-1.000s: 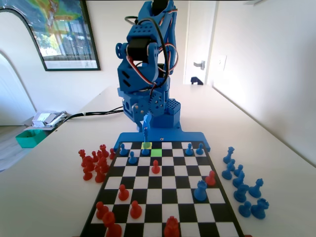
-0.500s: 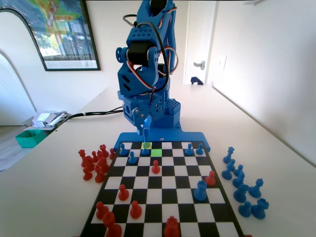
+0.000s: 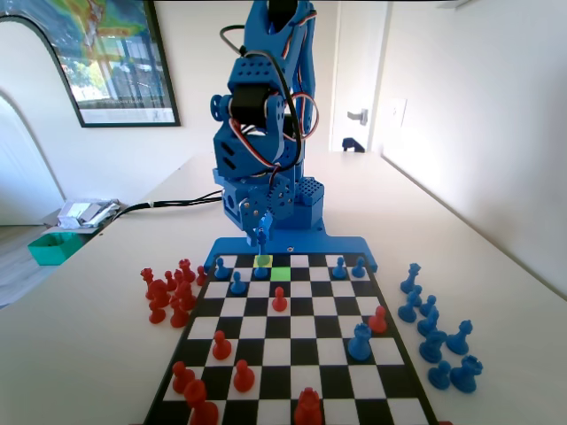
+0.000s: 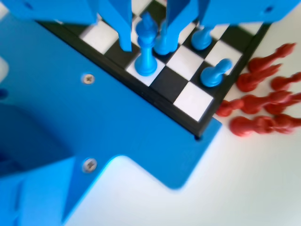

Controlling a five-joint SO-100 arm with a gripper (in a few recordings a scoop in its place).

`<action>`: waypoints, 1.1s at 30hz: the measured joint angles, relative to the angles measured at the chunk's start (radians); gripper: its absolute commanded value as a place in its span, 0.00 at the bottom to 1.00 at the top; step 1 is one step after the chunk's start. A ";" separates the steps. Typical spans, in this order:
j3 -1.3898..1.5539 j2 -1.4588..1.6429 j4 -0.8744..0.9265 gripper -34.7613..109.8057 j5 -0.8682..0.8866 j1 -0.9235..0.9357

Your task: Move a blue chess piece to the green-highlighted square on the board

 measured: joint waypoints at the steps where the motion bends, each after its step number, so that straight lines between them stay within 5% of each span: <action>1: 0.002 0.000 0.005 0.32 0.000 -0.002; 33: 0.037 0.000 -0.052 0.26 0.043 -0.041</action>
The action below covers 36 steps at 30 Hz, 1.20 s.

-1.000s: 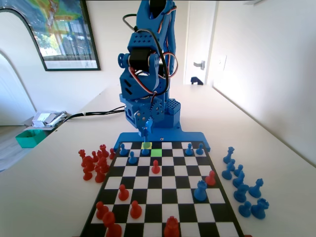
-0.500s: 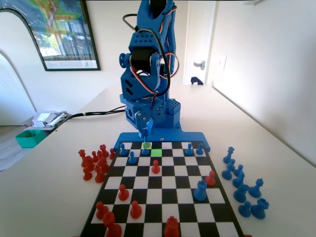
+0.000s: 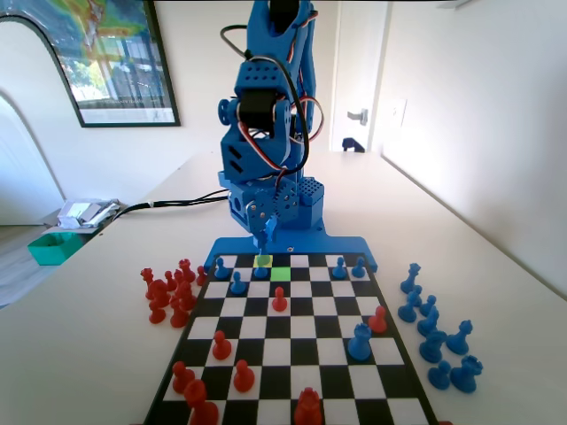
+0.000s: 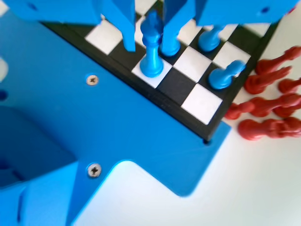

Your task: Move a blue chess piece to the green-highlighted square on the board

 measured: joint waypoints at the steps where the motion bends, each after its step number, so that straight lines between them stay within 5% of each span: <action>1: 0.000 0.000 -0.003 0.25 -0.003 0.000; 23: -0.160 0.000 0.219 0.25 0.130 -0.086; 36: -0.166 -0.061 0.092 0.25 0.362 -0.225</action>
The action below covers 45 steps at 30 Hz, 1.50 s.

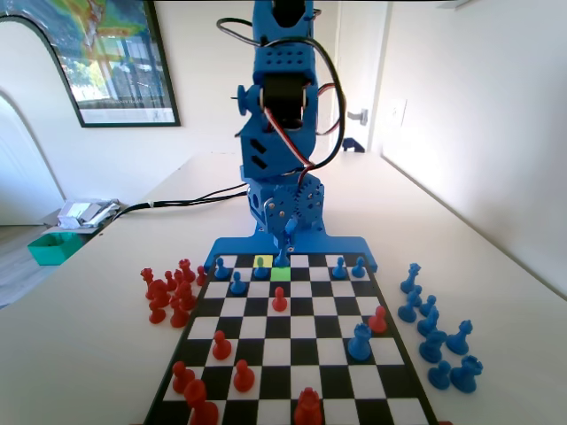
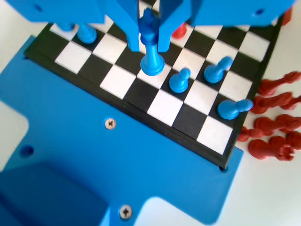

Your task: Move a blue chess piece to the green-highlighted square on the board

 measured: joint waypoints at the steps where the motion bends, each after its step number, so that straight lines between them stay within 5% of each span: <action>1: 0.000 -0.008 -0.014 0.25 0.009 -0.003; 13: 0.037 -0.029 -0.146 0.25 0.005 0.003; 45: 0.078 -0.029 -0.150 0.29 -0.038 0.005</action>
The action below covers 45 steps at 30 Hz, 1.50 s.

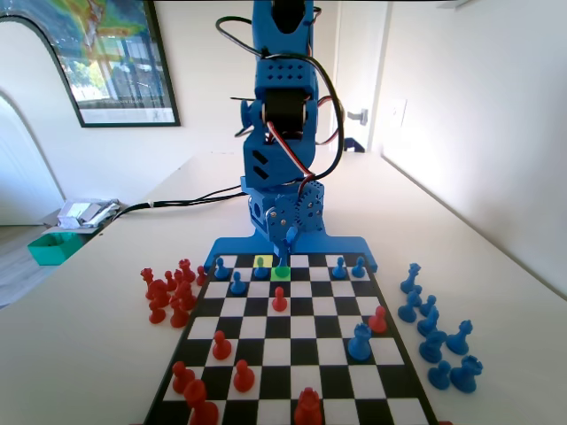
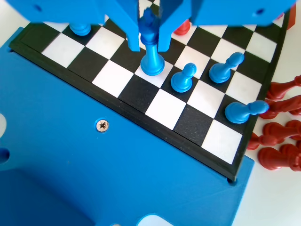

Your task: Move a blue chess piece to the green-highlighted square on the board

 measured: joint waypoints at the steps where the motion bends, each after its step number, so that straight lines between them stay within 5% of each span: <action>1: 0.005 0.000 -0.008 0.29 0.000 0.003; 20: -0.017 0.000 -0.012 0.34 0.009 0.031; 45: -0.428 0.000 0.394 0.25 0.201 -0.006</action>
